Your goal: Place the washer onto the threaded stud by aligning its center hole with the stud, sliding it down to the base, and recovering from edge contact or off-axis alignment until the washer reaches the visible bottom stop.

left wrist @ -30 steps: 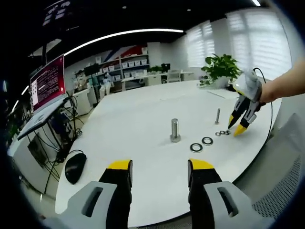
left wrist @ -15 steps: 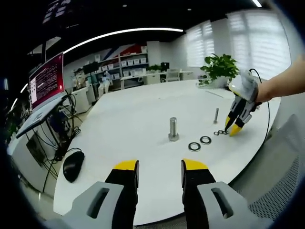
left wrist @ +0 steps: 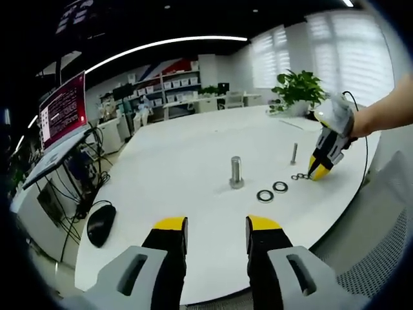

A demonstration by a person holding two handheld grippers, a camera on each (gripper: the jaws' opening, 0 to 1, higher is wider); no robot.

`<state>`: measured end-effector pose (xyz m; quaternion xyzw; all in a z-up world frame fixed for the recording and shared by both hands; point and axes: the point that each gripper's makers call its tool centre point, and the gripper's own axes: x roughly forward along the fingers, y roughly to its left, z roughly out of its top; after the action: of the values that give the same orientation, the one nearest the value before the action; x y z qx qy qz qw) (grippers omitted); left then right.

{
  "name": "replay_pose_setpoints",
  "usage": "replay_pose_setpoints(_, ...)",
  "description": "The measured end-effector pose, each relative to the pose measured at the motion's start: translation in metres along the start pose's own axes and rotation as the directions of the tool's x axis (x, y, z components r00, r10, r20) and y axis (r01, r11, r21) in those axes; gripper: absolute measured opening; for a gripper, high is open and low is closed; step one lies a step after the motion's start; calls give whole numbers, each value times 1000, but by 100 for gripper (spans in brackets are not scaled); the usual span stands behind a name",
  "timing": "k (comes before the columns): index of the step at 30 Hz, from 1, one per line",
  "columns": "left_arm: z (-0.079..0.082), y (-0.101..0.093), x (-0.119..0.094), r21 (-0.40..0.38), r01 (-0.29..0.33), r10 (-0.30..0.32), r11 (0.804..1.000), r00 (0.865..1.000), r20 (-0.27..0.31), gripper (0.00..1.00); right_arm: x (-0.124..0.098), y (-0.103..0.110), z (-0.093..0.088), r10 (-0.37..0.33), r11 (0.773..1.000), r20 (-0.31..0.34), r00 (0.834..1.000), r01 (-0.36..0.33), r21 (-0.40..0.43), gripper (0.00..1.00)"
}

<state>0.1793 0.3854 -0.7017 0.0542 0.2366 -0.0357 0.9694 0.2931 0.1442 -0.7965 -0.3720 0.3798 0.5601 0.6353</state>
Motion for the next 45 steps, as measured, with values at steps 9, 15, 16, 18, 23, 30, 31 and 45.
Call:
replay_pose_setpoints(9,-1,1,0,17,-3,3,1000,1000,-7,34,-19,-4,1,-8,997,75,997,2,83,14)
replay_pose_setpoints(15,-1,3,0,18,-13,13,1000,1000,-7,34,-38,-10,6,-28,993,111,993,15,121,14)
replay_pose_setpoints(16,-2,3,0,25,-14,14,1000,1000,-11,34,-41,-12,7,-33,992,112,993,19,125,14)
replay_pose_setpoints(18,-2,4,0,36,-24,25,999,1000,-10,35,-46,-13,10,-36,992,117,992,21,128,14)
replay_pose_setpoints(23,-2,5,0,27,-27,28,999,1000,-10,34,-59,-23,19,-68,991,131,989,52,124,14)
replay_pose_setpoints(30,-2,6,0,31,-29,29,999,1000,-11,29,-59,-27,22,-78,989,136,988,59,135,14)
replay_pose_setpoints(31,-3,6,0,30,-29,29,999,999,-12,29,-61,-27,24,-76,989,138,987,57,135,14)
replay_pose_setpoints(45,-1,9,-1,17,-41,41,999,999,-2,33,-81,-45,51,-90,995,133,987,85,45,14)
